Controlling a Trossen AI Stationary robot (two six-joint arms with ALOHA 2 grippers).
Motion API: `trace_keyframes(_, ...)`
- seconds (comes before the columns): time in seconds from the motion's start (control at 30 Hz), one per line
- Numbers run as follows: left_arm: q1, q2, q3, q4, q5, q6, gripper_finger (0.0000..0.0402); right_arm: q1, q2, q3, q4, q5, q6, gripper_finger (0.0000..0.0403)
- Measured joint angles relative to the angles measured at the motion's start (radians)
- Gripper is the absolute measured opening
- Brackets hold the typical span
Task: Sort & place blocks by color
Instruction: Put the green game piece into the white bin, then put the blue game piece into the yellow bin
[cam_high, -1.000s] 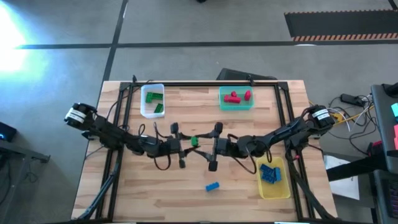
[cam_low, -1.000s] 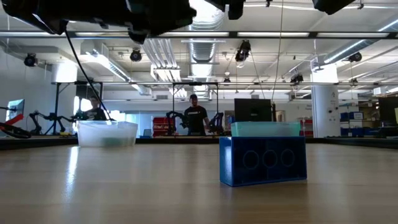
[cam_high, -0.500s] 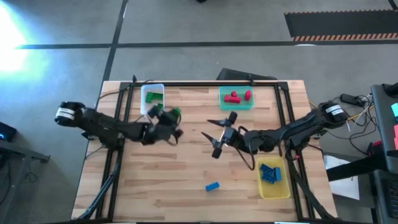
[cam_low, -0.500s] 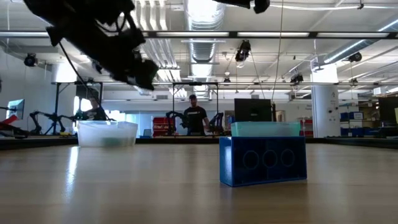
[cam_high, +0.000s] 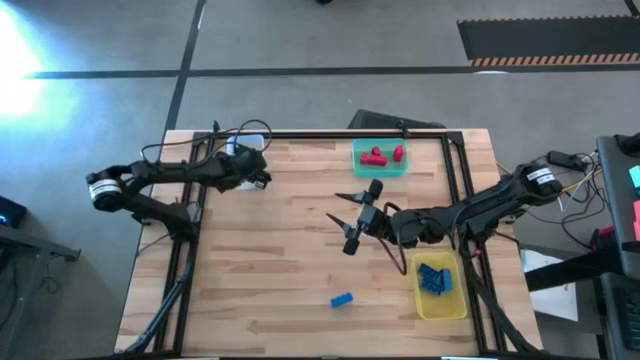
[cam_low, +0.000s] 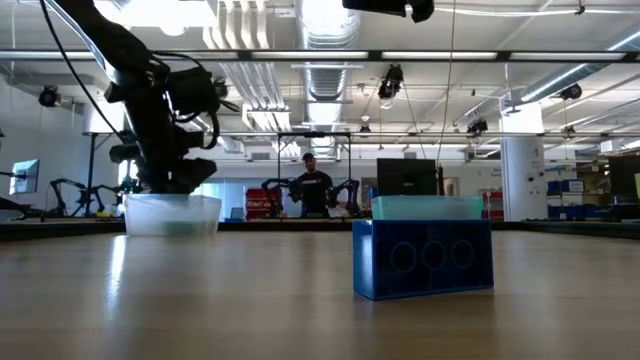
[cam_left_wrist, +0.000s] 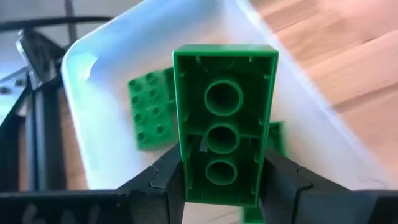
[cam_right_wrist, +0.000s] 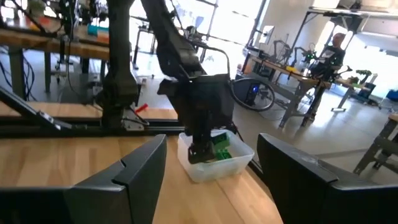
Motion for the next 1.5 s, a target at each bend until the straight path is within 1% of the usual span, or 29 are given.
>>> trace_keyframes(0.07,0.019,0.009,0.0,-0.011,0.004,0.002,0.0131,0.0,-0.001,0.0,-0.001,0.0,-0.011,0.0242)
trace_keyframes(0.1,0.023,0.011,0.0,-0.009,0.006,0.003,0.0138,0.0,-0.001,0.0,0.0,0.0,-0.013,0.0242)
trace_keyframes(0.2,0.026,0.012,0.0,-0.01,0.008,0.003,0.0172,0.0,-0.001,0.0,0.0,0.0,-0.016,0.0242)
trace_keyframes(0.27,0.026,0.012,0.0,-0.011,0.008,0.003,0.0188,0.0,-0.001,0.0,-0.001,0.0,-0.016,0.0242)
trace_keyframes(0.57,0.01,-0.01,0.003,-0.011,0.007,0.022,0.0198,0.0,-0.001,0.0,-0.007,0.001,-0.01,0.0242)
trace_keyframes(0.7,-0.043,-0.057,0.006,-0.011,0.004,0.038,0.02,0.0,-0.001,0.0,-0.031,0.001,0.041,0.0242)
trace_keyframes(0.8,-0.107,-0.113,0.006,-0.01,-0.006,0.038,0.02,0.0,-0.001,0.0,-0.064,0.001,0.084,0.0241)
trace_keyframes(1.0,-0.282,-0.22,0.006,0.014,-0.011,0.039,0.02,0.0,-0.001,0.0,-0.235,-0.012,0.223,0.0234)
trace_keyframes(1.07,-0.344,-0.247,0.006,0.025,-0.011,0.039,0.02,0.0,-0.001,0.0,-0.305,-0.053,0.271,0.0233)
trace_keyframes(1.13,-0.407,-0.265,0.005,0.051,-0.013,0.041,0.02,0.002,0.0,0.0,-0.355,-0.127,0.305,0.0233)
trace_keyframes(1.23,-0.493,-0.276,0.001,0.107,-0.015,0.055,0.0201,0.01,0.0,0.0,-0.39,-0.278,0.332,0.0232)
trace_keyframes(1.33,-0.566,-0.272,0.0,0.2,-0.015,0.1,0.0201,0.033,0.001,0.0,-0.401,-0.427,0.334,0.023)
trace_keyframes(1.37,-0.586,-0.268,0.0,0.229,-0.016,0.116,0.0201,0.044,0.006,0.0,-0.397,-0.459,0.334,0.0229)
trace_keyframes(1.4,-0.604,-0.263,0.0,0.261,-0.016,0.135,0.0201,0.057,0.008,0.0,-0.394,-0.48,0.334,0.0228)
trace_keyframes(1.5,-0.644,-0.251,0.0,0.338,-0.016,0.181,0.0201,0.098,0.031,0.001,-0.397,-0.484,0.335,0.0226)
